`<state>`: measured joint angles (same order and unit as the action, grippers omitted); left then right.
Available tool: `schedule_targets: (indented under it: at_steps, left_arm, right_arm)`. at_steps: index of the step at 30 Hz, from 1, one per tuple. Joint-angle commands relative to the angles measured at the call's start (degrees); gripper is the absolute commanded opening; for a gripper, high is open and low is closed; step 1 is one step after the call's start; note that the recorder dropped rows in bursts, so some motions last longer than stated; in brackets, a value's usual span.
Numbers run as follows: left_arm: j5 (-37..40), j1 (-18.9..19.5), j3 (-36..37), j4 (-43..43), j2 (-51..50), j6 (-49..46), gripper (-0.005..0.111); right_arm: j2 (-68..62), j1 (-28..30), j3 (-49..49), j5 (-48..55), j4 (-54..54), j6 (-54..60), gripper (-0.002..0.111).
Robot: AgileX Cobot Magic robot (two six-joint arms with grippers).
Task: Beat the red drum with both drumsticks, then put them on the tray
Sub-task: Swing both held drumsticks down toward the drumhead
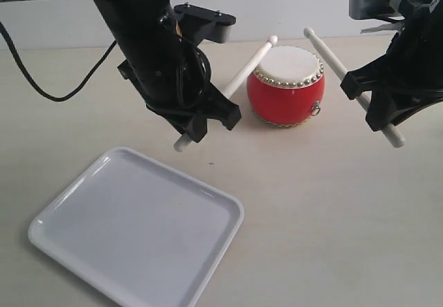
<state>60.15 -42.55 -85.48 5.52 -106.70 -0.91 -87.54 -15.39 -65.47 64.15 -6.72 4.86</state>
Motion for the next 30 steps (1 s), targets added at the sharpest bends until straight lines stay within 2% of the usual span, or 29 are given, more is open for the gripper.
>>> schedule_targets:
  at_steps: [1,10,14,19,24,30]
  left_arm:
    - [0.13,0.22,-0.46,0.52,0.12,0.04,0.0]
    - [-4.44,0.19,-0.46,-0.37,0.12,1.6,0.0]
    - [-5.87,0.19,-0.46,-0.62,0.12,1.6,0.0]
    - [-2.63,0.19,-0.46,-0.76,0.12,1.6,0.0]
    - [-2.12,0.19,-0.98,-0.84,0.12,-3.89,0.0]
    - [-0.58,0.19,-7.41,-0.84,-4.17,-4.57,0.0]
  right_arm:
    - [0.36,0.35,-0.18,-0.47,-0.41,0.62,0.0]
    - [-0.23,0.35,-6.35,1.31,-0.18,-1.14,0.0]
    - [-6.67,0.35,-4.35,3.02,0.07,-2.13,0.0]
    - [-16.19,0.35,-5.72,5.81,1.32,-1.76,0.0]
    - [-11.48,0.35,-12.12,5.81,1.23,-1.76,0.0]
    - [-0.58,0.35,-17.52,5.81,3.31,-1.64,0.0]
